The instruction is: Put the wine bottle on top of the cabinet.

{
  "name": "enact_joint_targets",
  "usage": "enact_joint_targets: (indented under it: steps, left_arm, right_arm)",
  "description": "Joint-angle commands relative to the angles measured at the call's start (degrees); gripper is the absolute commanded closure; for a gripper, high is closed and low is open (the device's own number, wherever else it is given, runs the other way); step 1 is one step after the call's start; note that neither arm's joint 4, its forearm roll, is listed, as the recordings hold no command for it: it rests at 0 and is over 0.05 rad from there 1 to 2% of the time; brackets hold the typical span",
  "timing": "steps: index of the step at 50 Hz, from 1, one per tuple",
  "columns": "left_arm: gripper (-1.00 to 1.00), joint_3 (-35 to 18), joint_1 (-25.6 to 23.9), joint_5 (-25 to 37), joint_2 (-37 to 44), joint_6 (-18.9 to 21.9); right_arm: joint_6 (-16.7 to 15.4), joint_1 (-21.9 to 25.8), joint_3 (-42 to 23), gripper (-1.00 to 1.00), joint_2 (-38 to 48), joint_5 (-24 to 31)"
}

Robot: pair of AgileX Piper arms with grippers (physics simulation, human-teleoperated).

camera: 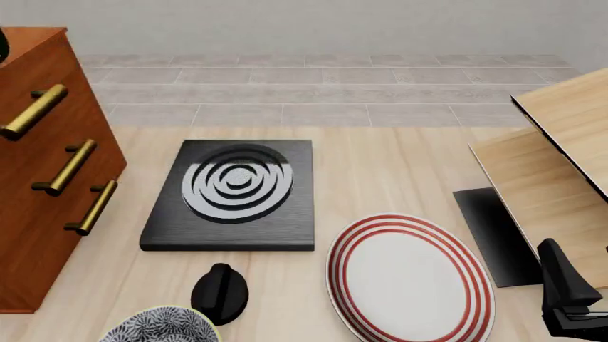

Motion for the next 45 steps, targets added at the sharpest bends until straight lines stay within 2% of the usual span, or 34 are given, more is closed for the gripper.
enact_joint_targets:
  steps: [1, 11, 14, 18, 29, 35, 45]
  left_arm:
    - [1.00, -1.3, 3.2, -0.6, 0.9, 1.7]
    - [1.00, -3.2, 6.5, -0.9, 2.5, 2.6]
    - [1.00, -1.9, 7.2, -1.6, 2.1, 2.6]
    - [1.00, 4.1, 8.4, -4.6, 0.1, 5.6]
    - [1.00, 9.9, 12.6, -8.7, -0.7, 3.9]
    - [1.00, 11.2, 14.2, -9.7, -0.8, 3.8]
    - [1.00, 16.7, 17.5, -12.7, -1.8, 3.5]
  right_arm:
    - [0.0, 0.0, 0.0, -1.00, 0.0, 0.0]
    - [0.0, 0.0, 0.0, -1.00, 0.0, 0.0]
    - [0.0, 0.0, 0.0, -1.00, 0.0, 0.0]
    - [0.0, 0.0, 0.0, -1.00, 0.0, 0.0]
    - [0.0, 0.0, 0.0, -1.00, 0.0, 0.0]
    - [0.0, 0.0, 0.0, -1.00, 0.0, 0.0]
    - [0.0, 0.0, 0.0, -1.00, 0.0, 0.0]
